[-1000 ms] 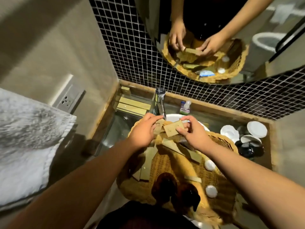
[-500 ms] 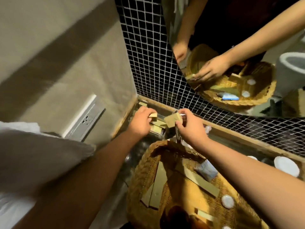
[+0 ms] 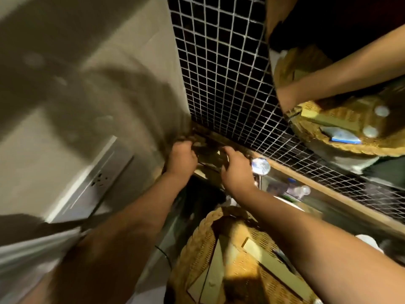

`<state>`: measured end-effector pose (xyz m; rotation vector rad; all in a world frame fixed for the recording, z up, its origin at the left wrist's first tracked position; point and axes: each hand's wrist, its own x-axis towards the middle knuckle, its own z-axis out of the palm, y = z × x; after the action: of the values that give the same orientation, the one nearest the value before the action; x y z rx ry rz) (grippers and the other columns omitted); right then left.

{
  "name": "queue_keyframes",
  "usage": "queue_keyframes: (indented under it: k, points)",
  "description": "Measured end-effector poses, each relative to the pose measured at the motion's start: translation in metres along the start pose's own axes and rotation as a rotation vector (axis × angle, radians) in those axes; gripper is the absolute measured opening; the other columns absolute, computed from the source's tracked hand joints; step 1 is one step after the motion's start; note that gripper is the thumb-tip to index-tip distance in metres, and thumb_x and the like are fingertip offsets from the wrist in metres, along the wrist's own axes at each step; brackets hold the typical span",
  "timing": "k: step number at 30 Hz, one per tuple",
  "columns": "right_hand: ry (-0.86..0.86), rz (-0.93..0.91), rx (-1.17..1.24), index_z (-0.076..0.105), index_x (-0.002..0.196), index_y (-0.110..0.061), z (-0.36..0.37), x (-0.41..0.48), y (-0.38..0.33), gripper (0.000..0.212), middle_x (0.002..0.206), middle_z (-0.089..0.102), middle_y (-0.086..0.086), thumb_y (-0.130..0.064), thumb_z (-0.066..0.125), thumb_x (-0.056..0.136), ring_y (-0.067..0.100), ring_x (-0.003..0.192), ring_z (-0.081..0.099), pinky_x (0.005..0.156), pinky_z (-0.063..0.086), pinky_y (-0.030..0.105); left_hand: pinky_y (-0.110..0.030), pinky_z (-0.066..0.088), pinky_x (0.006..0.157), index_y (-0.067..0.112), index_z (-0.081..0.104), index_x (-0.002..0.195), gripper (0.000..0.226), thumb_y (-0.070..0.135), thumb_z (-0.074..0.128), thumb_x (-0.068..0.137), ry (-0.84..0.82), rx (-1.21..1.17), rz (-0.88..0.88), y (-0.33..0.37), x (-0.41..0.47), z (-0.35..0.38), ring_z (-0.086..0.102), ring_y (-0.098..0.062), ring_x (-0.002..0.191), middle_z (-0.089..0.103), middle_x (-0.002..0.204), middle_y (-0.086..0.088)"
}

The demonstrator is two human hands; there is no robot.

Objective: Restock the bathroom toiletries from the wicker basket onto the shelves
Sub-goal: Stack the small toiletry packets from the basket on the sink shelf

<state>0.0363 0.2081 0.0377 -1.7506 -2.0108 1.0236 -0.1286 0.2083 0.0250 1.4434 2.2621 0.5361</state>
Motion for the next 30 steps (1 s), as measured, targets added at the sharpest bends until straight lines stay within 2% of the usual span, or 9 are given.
queue_keyframes:
  k: [6, 10, 12, 14, 17, 20, 23, 27, 30]
  points:
    - [0.007, 0.066, 0.013, 0.049, 0.14, -0.018, 0.014, 0.014, 0.014, 0.049, 0.12, 0.056, 0.018, -0.009, 0.056, 0.092, 0.034, 0.113, 0.054, 0.101, 0.044, 0.041, -0.046, 0.039, 0.107, 0.011, 0.065, 0.124, 0.042, -0.001, 0.053, 0.086, -0.118, 0.141, 0.041, -0.011, 0.017, 0.02, 0.052, -0.042, 0.119, 0.056, 0.132, -0.021]
    - [0.024, 0.075, 0.03, 0.044, 0.144, -0.027, 0.02, 0.016, 0.016, 0.06, 0.114, 0.055, 0.015, -0.006, 0.058, 0.089, 0.033, 0.108, 0.056, 0.099, 0.045, 0.039, -0.046, 0.045, 0.099, 0.01, 0.065, 0.12, 0.032, 0.009, 0.053, 0.091, -0.215, 0.286, 0.057, -0.017, 0.025, 0.029, 0.055, -0.042, 0.114, 0.058, 0.127, -0.023]
    - [0.002, 0.073, 0.014, 0.043, 0.145, -0.03, 0.023, 0.017, 0.017, 0.064, 0.114, 0.052, 0.013, -0.004, 0.058, 0.089, 0.032, 0.108, 0.056, 0.098, 0.046, 0.039, -0.042, 0.038, 0.106, 0.019, 0.056, 0.133, 0.037, 0.019, 0.047, 0.097, -0.264, 0.388, 0.081, -0.018, 0.028, 0.035, 0.047, -0.036, 0.126, 0.051, 0.139, -0.017]
    - [-0.018, 0.077, -0.002, 0.048, 0.141, -0.026, 0.025, 0.018, 0.019, 0.057, 0.114, 0.053, 0.013, -0.006, 0.058, 0.09, 0.033, 0.107, 0.056, 0.096, 0.046, 0.038, -0.041, 0.023, 0.116, 0.025, 0.046, 0.143, 0.041, 0.025, 0.039, 0.102, -0.261, 0.423, 0.132, -0.021, 0.034, 0.042, 0.034, -0.03, 0.139, 0.037, 0.153, -0.011]
    - [-0.021, 0.104, -0.035, 0.056, 0.13, -0.017, 0.028, 0.022, 0.018, 0.04, 0.111, 0.055, 0.016, -0.011, 0.06, 0.091, 0.034, 0.104, 0.057, 0.091, 0.046, 0.035, -0.037, 0.008, 0.119, 0.023, 0.047, 0.144, 0.04, 0.028, 0.038, 0.105, -0.223, 0.356, 0.146, -0.025, 0.043, 0.048, 0.024, -0.027, 0.145, 0.031, 0.157, -0.009]
    - [-0.009, 0.137, -0.041, 0.06, 0.12, -0.008, 0.032, 0.026, 0.018, 0.031, 0.114, 0.056, 0.02, -0.013, 0.063, 0.09, 0.034, 0.106, 0.055, 0.092, 0.044, 0.034, -0.035, 0.014, 0.118, 0.025, 0.051, 0.14, 0.037, 0.029, 0.036, 0.106, -0.185, 0.421, 0.169, -0.026, 0.046, 0.055, 0.029, -0.026, 0.141, 0.036, 0.154, -0.006]
    - [-0.045, 0.124, -0.029, 0.059, 0.121, -0.006, 0.038, 0.028, 0.018, 0.032, 0.116, 0.055, 0.021, -0.012, 0.062, 0.09, 0.034, 0.108, 0.053, 0.093, 0.043, 0.034, -0.039, 0.024, 0.112, 0.023, 0.051, 0.139, 0.036, 0.028, 0.037, 0.106, -0.168, 0.405, 0.127, -0.025, 0.047, 0.057, 0.034, -0.029, 0.137, 0.039, 0.15, -0.007]
    - [-0.197, 0.198, 0.017, 0.051, 0.132, -0.006, 0.046, 0.031, 0.019, 0.044, 0.129, 0.047, 0.022, -0.005, 0.057, 0.088, 0.037, 0.12, 0.047, 0.1, 0.039, 0.035, -0.042, 0.017, 0.116, 0.019, 0.033, 0.15, 0.048, 0.021, 0.037, 0.103, -0.163, 0.543, 0.182, -0.028, 0.041, 0.058, 0.028, -0.031, 0.141, 0.029, 0.157, -0.008]
    - [-0.258, 0.179, 0.026, 0.045, 0.139, -0.008, 0.051, 0.027, 0.017, 0.055, 0.141, 0.038, 0.02, -0.002, 0.057, 0.086, 0.038, 0.128, 0.042, 0.106, 0.036, 0.035, -0.045, 0.021, 0.116, 0.016, 0.017, 0.155, 0.072, 0.02, 0.049, 0.091, -0.151, 0.552, 0.255, -0.033, 0.025, 0.056, 0.027, -0.033, 0.141, 0.022, 0.16, -0.011]
